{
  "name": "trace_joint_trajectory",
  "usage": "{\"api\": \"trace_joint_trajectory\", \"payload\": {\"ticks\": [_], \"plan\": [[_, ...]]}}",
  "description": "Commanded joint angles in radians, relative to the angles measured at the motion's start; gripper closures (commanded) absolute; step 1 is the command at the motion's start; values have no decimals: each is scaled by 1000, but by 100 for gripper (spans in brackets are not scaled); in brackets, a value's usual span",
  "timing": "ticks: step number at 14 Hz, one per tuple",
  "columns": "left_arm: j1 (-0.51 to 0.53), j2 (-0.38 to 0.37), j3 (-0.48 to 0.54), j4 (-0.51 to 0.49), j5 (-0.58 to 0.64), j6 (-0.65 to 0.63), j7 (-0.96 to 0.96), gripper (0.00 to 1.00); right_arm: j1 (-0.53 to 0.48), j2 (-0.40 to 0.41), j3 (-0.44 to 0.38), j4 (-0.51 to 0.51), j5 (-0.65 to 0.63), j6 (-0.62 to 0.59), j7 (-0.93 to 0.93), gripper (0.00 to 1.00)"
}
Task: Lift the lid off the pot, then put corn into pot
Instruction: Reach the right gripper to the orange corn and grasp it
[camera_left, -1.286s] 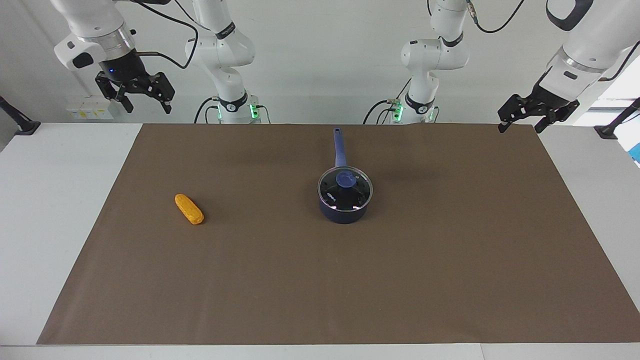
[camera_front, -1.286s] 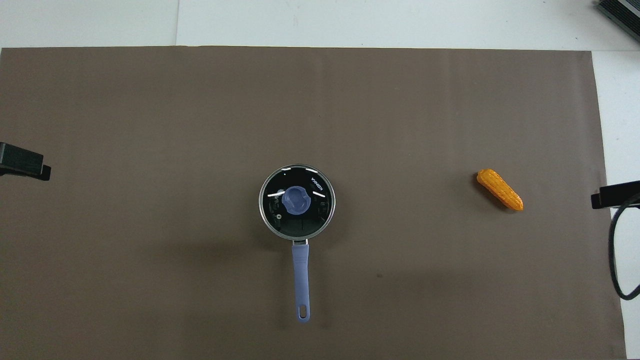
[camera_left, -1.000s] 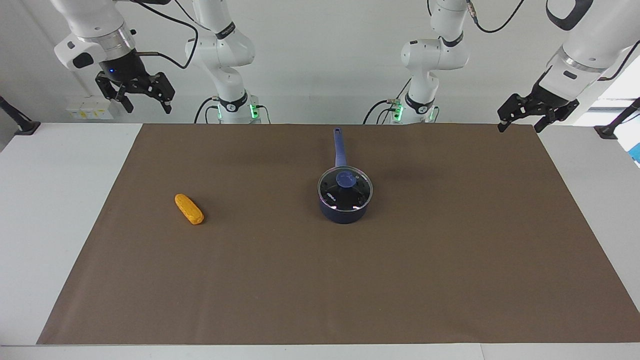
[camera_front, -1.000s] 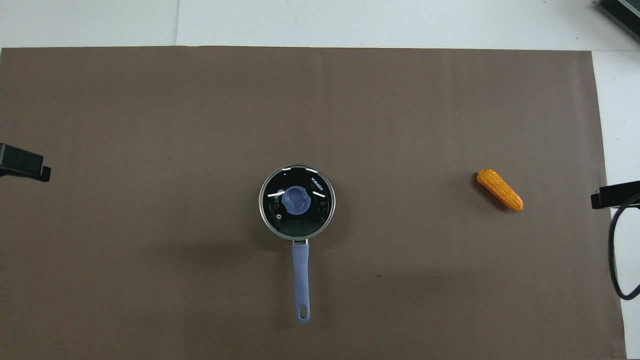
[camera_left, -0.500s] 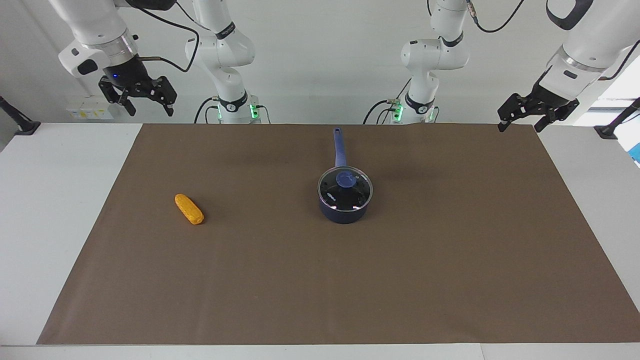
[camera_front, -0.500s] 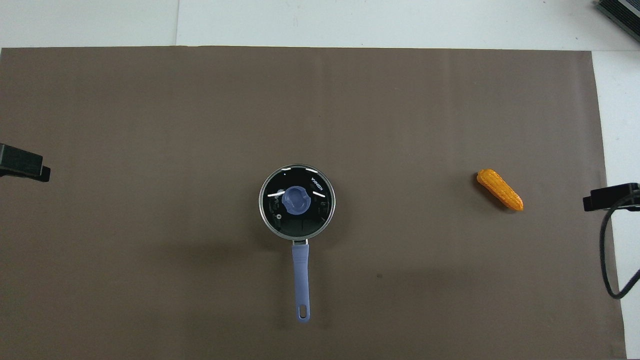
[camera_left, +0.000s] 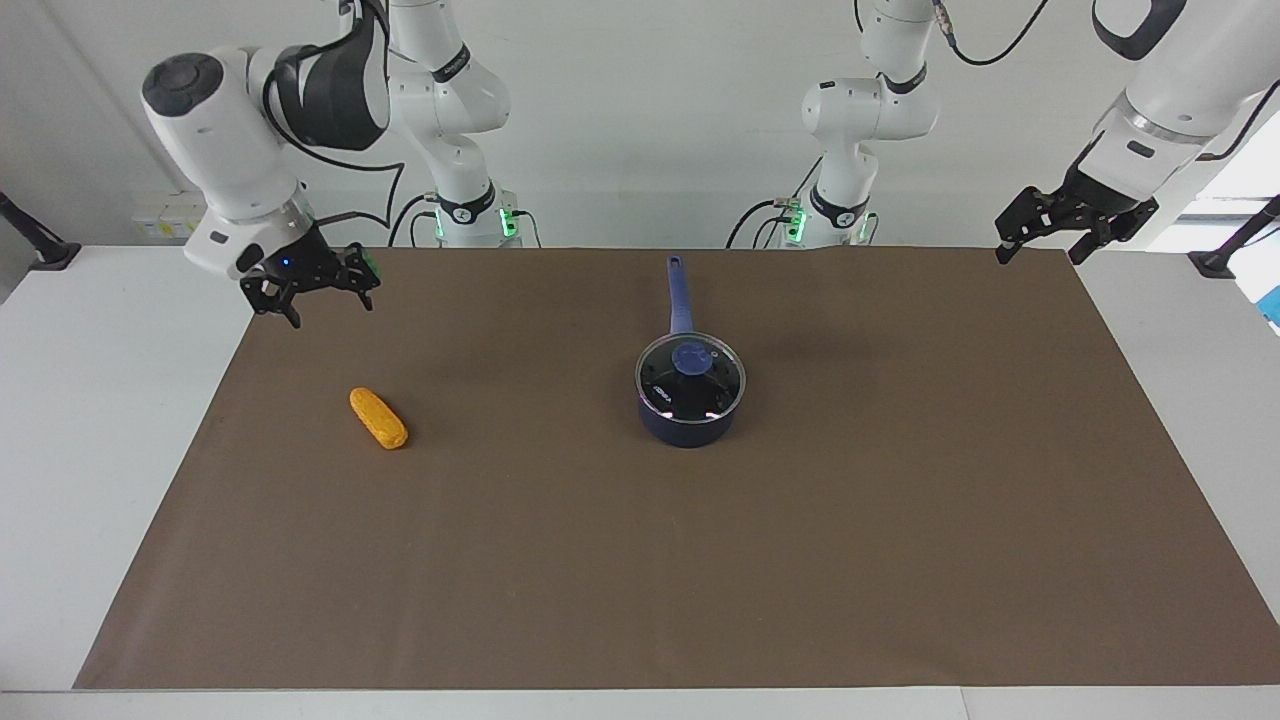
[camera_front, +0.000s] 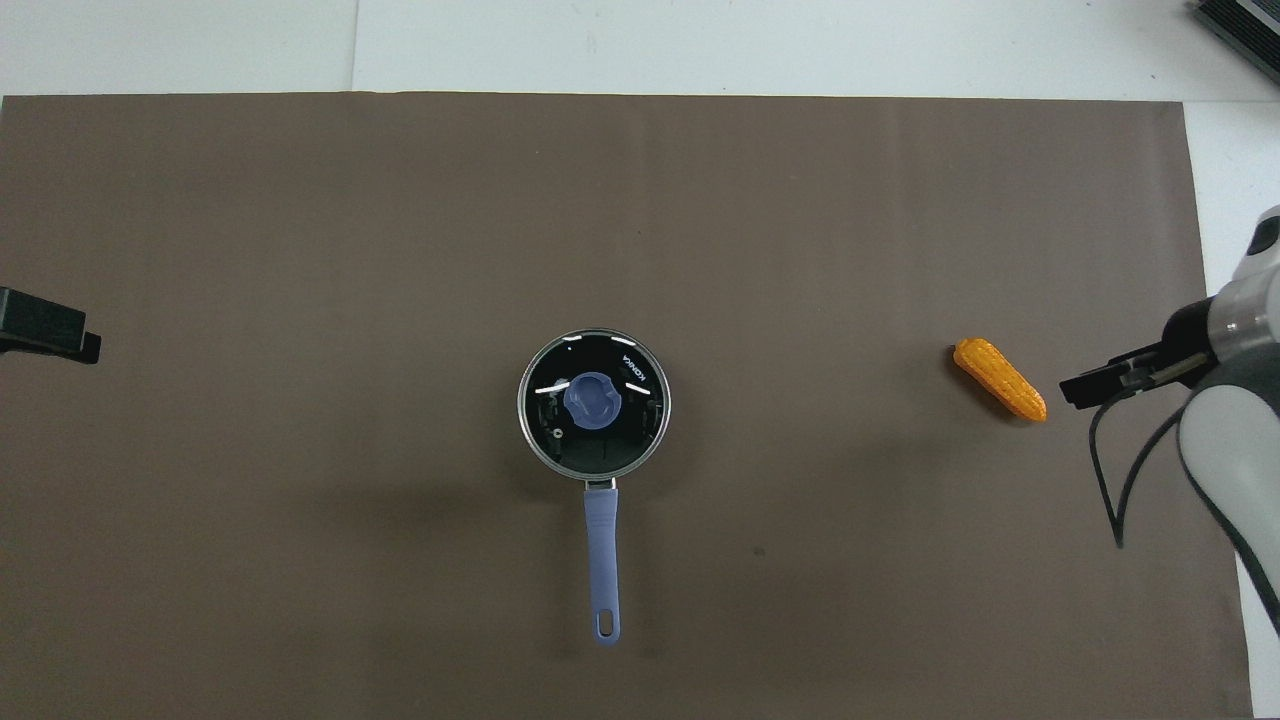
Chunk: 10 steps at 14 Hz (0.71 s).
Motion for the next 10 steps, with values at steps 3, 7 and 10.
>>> {"api": "trace_joint_trajectory", "payload": {"ticks": [3,7,10], "plan": [[-3,-12,3,-5,7,-13,-9,0,0,137,7,-73,4,207,-238,0],[-3,-12,3,-5,7,-13,-9,0,0,186,5,-139,4,298,-357,0],[-3,-12,3,-5,7,-13,-9,0,-20,228,5,-173,4,372,-445,0]]}}
